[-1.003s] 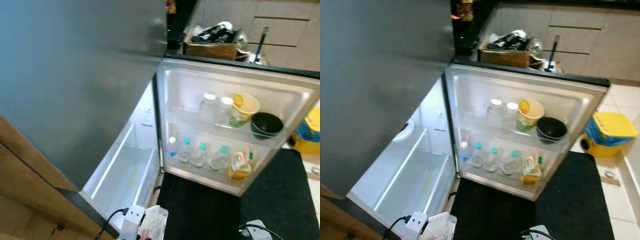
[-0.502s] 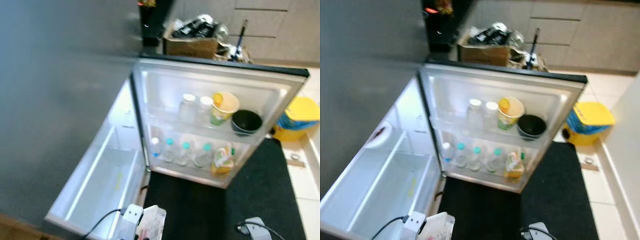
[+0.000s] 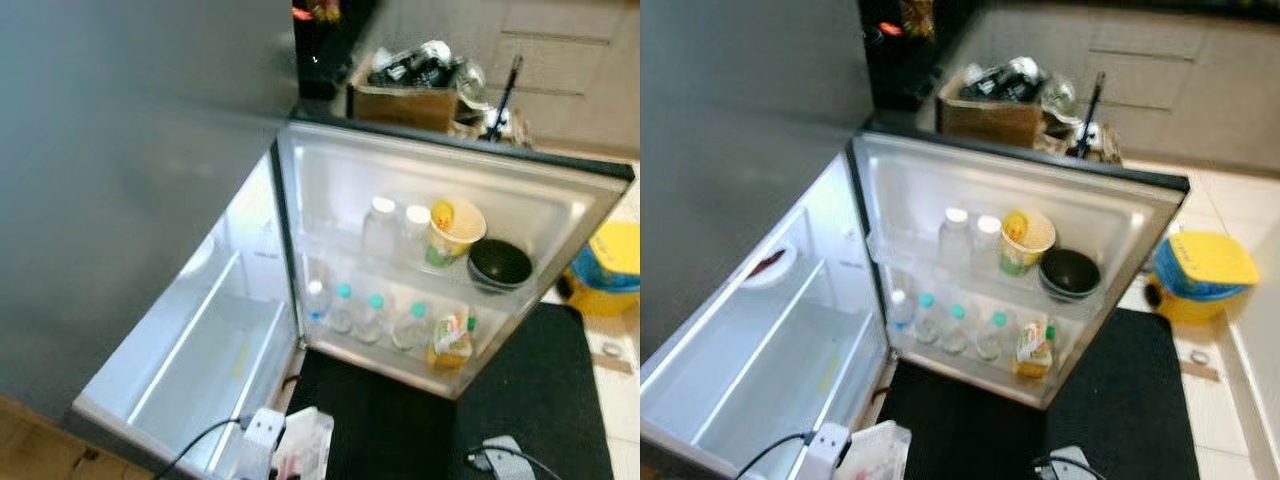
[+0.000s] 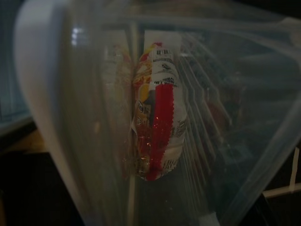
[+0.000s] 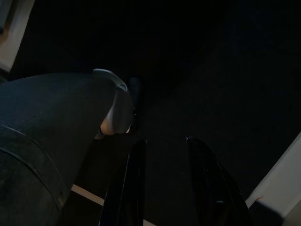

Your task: Restocking fridge

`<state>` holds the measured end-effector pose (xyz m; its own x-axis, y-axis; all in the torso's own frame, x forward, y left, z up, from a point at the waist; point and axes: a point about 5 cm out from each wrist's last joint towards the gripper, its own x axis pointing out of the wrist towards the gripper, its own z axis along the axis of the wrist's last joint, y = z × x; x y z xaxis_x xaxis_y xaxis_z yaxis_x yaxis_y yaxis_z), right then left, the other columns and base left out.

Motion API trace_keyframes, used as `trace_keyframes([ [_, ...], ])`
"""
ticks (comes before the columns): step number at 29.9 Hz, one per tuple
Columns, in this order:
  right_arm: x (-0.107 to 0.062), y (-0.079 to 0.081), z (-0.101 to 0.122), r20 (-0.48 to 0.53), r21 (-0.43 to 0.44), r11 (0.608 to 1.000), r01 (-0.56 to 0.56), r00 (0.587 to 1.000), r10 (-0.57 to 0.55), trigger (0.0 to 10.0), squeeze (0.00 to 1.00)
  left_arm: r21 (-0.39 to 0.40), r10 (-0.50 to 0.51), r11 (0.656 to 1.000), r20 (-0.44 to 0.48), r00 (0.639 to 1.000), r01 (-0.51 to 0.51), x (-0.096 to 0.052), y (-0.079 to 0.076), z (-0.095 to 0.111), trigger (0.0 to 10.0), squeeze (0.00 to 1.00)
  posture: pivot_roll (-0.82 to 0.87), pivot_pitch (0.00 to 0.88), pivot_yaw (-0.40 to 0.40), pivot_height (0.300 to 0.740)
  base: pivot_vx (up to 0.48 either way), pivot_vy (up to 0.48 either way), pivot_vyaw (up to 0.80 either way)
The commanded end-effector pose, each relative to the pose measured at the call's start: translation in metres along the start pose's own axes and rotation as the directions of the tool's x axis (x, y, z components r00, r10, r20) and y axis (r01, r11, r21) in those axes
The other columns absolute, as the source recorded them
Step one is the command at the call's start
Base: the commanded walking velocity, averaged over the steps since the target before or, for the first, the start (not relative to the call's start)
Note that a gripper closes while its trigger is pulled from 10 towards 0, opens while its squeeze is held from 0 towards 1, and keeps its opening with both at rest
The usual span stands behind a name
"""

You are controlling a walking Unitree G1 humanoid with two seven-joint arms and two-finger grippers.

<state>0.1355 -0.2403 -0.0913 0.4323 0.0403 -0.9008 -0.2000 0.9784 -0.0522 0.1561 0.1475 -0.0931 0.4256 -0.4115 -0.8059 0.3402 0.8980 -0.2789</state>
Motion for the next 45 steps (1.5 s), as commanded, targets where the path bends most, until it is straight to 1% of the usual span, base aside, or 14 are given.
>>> trace_keyframes([
  [1,0.000,0.002,-0.003,-0.013,-0.020,1.000,-0.012,1.000,0.011,10.0,0.00,-0.025,-0.010,1.000,-0.066,0.998,0.009,-0.002,-0.003,-0.018,10.0,0.00,-0.10,0.068,0.005,0.740,0.000,-0.270,0.71],
  [8,0.000,0.004,-0.002,-0.008,-0.024,0.999,-0.021,1.000,0.020,10.0,0.00,-0.029,-0.007,1.000,-0.064,0.998,0.005,-0.002,-0.003,-0.018,10.0,0.00,-0.10,0.071,0.003,0.740,0.000,-0.039,0.71],
  [11,0.000,0.003,-0.002,-0.008,-0.033,0.999,-0.007,1.000,0.006,10.0,0.00,-0.032,-0.009,0.999,-0.064,0.998,0.007,-0.002,-0.003,-0.018,10.0,0.00,-0.10,0.072,0.003,0.740,0.000,-0.271,0.60],
  [20,0.001,0.003,0.000,0.005,-0.023,1.000,-0.003,1.000,0.003,10.0,0.00,-0.037,-0.014,0.999,-0.065,0.998,0.012,-0.002,-0.003,-0.018,10.0,0.00,-0.10,0.070,0.005,0.740,0.000,-0.374,0.00],
  [21,0.001,0.003,0.001,0.005,-0.037,0.999,-0.001,1.000,0.001,10.0,0.00,-0.036,-0.015,0.999,-0.065,0.998,0.012,-0.002,-0.003,-0.018,10.0,0.00,-0.10,0.068,0.005,0.740,0.000,-0.412,0.00],
  [22,0.001,0.002,0.002,0.007,-0.050,0.999,-0.005,1.000,0.006,10.0,0.00,-0.035,-0.016,0.999,-0.065,0.998,0.013,-0.002,-0.003,-0.017,10.0,0.00,-0.10,0.068,0.006,0.740,0.000,-0.412,0.79],
  [30,0.001,0.002,0.003,0.009,-0.056,0.998,-0.018,1.000,0.019,10.0,0.00,-0.036,-0.015,0.999,-0.061,0.998,0.013,-0.002,-0.002,-0.016,10.0,0.00,-0.10,0.064,0.005,0.740,0.000,-0.410,0.79],
  [31,0.001,0.002,0.004,0.012,-0.063,0.998,-0.019,1.000,0.020,10.0,0.00,-0.040,-0.001,0.999,-0.057,0.998,-0.001,-0.002,-0.001,-0.015,10.0,0.00,-0.10,0.063,0.006,0.740,0.000,0.000,0.79],
  [45,0.001,0.002,0.010,0.030,-0.074,0.996,-0.044,0.998,0.046,10.0,0.00,-0.037,0.009,0.999,-0.051,0.999,-0.011,-0.001,-0.001,-0.012,10.0,0.00,-0.10,0.052,0.002,0.740,0.000,0.000,0.79],
])
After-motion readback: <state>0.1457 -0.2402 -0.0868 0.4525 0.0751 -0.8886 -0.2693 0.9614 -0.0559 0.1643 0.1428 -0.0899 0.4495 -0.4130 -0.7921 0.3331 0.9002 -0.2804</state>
